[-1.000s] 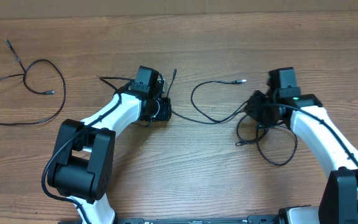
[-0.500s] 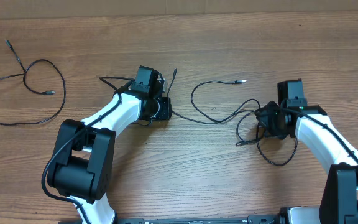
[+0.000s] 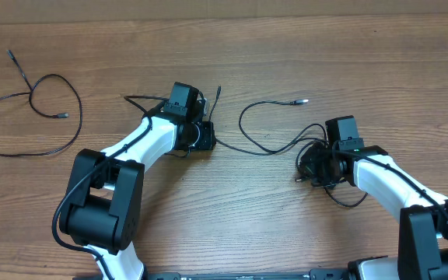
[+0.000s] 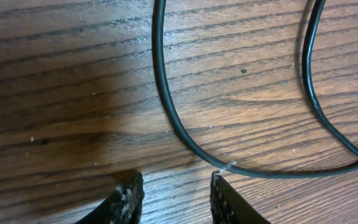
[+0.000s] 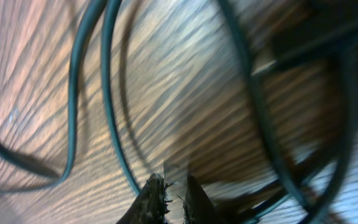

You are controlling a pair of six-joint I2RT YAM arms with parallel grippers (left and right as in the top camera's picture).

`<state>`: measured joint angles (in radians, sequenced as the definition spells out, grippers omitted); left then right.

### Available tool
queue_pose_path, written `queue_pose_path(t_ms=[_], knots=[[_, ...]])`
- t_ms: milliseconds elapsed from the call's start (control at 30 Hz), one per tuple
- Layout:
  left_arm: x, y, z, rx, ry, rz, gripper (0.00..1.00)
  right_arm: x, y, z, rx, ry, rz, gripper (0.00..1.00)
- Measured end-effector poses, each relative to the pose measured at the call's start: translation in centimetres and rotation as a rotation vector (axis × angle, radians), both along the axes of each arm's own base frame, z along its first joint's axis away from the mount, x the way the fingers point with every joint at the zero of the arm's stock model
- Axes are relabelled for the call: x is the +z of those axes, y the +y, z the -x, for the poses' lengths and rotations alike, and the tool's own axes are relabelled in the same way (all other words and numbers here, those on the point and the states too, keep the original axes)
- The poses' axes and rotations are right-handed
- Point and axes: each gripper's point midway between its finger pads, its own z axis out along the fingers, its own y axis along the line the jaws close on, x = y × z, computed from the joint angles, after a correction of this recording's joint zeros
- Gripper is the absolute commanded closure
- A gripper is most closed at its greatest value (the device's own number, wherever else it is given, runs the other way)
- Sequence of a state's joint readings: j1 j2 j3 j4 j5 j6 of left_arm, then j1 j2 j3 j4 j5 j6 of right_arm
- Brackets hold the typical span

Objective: Untangle cables

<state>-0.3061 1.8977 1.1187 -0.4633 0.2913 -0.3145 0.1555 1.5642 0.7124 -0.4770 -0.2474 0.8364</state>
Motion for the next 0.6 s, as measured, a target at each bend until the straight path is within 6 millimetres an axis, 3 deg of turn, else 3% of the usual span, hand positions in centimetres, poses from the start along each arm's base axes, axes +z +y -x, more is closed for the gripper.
queue_pose_path(t_ms=[33, 100, 233, 367, 467, 600], knots=[[0.0, 0.0, 0.0, 0.0, 0.001, 0.0, 0.68, 0.0, 0.3, 0.1, 0.007, 0.001, -0.009, 0.89], [-0.1, 0.1, 0.2, 0.0, 0.011, -0.003, 0.59, 0.1, 1.1, 0.3, 0.03, 0.003, -0.025, 0.89], [-0.1, 0.2, 0.5, -0.001, 0.024, -0.006, 0.59, 0.2, 2.6, 0.8, 0.079, 0.006, -0.039, 0.89], [0.2, -0.5, 0.9, -0.049, 0.029, 0.023, 0.51, 0.2, 3.8, 1.4, 0.121, 0.007, -0.044, 0.89], [1.5, -1.6, 0.9, -0.11, 0.034, 0.073, 0.5, 0.3, 4.4, 1.6, 0.142, 0.008, -0.053, 0.89], [4.8, -3.4, -0.3, -0.199, -0.013, 0.109, 0.48, 0.4, 4.9, 1.8, 0.157, 0.01, -0.067, 0.88]])
